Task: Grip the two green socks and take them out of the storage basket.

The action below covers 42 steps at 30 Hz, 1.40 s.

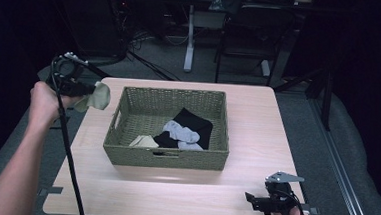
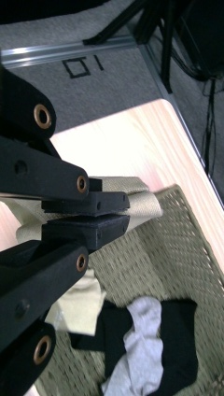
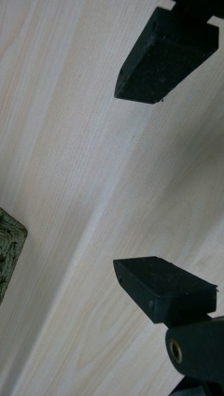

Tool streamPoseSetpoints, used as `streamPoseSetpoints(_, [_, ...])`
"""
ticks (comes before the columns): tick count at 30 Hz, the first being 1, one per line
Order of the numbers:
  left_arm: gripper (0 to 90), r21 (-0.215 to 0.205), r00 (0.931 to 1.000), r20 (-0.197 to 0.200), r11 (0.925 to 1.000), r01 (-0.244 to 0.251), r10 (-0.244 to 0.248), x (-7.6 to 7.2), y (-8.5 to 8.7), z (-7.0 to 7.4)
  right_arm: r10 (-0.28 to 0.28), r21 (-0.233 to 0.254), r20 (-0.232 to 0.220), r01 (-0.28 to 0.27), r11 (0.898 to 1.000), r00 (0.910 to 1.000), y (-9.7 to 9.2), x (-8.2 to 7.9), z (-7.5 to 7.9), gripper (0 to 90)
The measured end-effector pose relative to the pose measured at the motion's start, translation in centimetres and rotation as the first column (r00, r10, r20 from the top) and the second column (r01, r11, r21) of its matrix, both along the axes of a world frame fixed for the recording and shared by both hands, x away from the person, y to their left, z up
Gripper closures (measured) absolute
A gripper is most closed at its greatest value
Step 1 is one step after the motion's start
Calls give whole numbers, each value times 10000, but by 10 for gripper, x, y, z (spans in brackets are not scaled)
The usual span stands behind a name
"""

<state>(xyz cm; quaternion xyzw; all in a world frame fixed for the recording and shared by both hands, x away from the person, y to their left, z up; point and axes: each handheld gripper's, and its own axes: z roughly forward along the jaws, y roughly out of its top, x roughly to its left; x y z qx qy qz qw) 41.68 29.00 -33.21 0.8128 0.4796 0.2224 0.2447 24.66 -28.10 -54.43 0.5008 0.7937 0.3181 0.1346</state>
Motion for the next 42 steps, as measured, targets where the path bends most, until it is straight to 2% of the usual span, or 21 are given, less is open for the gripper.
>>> streamPoseSetpoints(3, [876, -15, 9998, -113, 9999, -137, 137, -1, 8, -6, -20, -47, 10, 20, 10000, 10000, 0, 0, 0, 143])
streamPoseSetpoints(6, [876, -194, 9983, -315, 9986, -493, 487, 0, 21, -23, -12, 3, -20, 12, 10000, 10000, 0, 0, 0, 144])
streamPoseSetpoints(7, [876, -194, 9983, -315, 9986, -493, 487, 0, 21, -23, -12, 3, -20, 12, 10000, 10000, 0, 0, 0, 144])
streamPoseSetpoints(8, [876, -215, 9967, -484, 9976, -660, 649, 0, 26, -33, -49, 5, -33, 49, 10000, 10000, 0, 0, 0, 144])
streamPoseSetpoints(10, [876, -251, 9959, -562, 9970, -730, 715, 0, 29, -38, -19, 0, 0, 19, 10000, 10000, 0, 0, 0, 144])
streamPoseSetpoints(11, [876, -300, 9942, -709, 9961, -826, 804, 0, 33, -50, -12, 10, 4, 12, 10000, 10000, 0, 0, 0, 143])
streamPoseSetpoints(14, [876, -332, 9909, -932, 9944, -1003, 968, 0, 37, -67, -34, 31, 6, 34, 10000, 10000, 1, 1, -1, 144])
streamPoseSetpoints(15, [876, -332, 9909, -932, 9944, -1003, 968, 0, 37, -67, -25, 18, 1, 25, 10000, 10000, 1, 1, -1, 144])
streamPoseSetpoints(16, [876, -420, 9891, -1071, 9935, -1058, 1008, 1, 41, -80, -13, 27, 31, 13, 10000, 10000, 1, 1, -1, 144])
streamPoseSetpoints(17, [876, -420, 9891, -1071, 9935, -1058, 1008, 1, 41, -80, -11, -65, 39, 11, 10000, 10000, 0, 0, 0, 144])
streamPoseSetpoints(20, [876, -567, 9855, -1310, 9916, -1164, 1082, 2, 47, -100, 27, -45, 26, -27, 10000, 10000, 0, 0, 0, 144])
streamPoseSetpoints(27, [875, -608, 9766, -1769, 9890, -1345, 1220, 5, 50, -126, -4, -25, 23, 4, 10000, 10000, 1, 0, 0, 144])
streamPoseSetpoints(28, [874, -554, 9718, -2031, 9894, -1339, 1202, 6, 49, -138, 1, -103, 15, -1, 9999, 10000, 1, 0, 0, 143])
streamPoseSetpoints(29, [872, -554, 9718, -2031, 9894, -1339, 1202, 6, 49, -138, 5, -84, 19, -5, 10000, 10000, 1, 0, 0, 144])
streamPoseSetpoints(32, [867, -643, 9616, -2484, 9886, -1362, 1163, 9, 48, -157, 30, -24, 22, -30, 10000, 10000, 1, 1, -1, 144])
streamPoseSetpoints(33, [867, -643, 9616, -2484, 9886, -1362, 1163, 9, 48, -157, 30, -24, 22, -30, 10000, 10000, 1, 1, -1, 144])
streamPoseSetpoints(34, [867, -669, 9564, -2666, 9877, -1416, 1191, 11, 49, -164, 46, -20, -8, -46, 10000, 10000, 1, 1, -1, 144])
streamPoseSetpoints(39, [861, -768, 9437, -3065, 9850, -1547, 1243, 13, 50, -175, 20, -10, 36, -20, 10000, 10000, 1, 0, -1, 144])
streamPoseSetpoints(40, [833, -826, 9380, -3232, 9836, -1601, 1255, 13, 51, -181, 16, -21, 29, -16, 10000, 10000, 1, 0, -1, 143])
streamPoseSetpoints(41, [805, -826, 9380, -3232, 9836, -1601, 1255, 13, 51, -181, 16, -21, 29, -16, 10000, 10000, 1, 0, -1, 143])
streamPoseSetpoints(42, [757, -1132, 9307, -3483, 9805, -1606, 1123, 13, 53, -185, 31, -22, 28, -31, 10000, 10000, 1, 1, -1, 144])
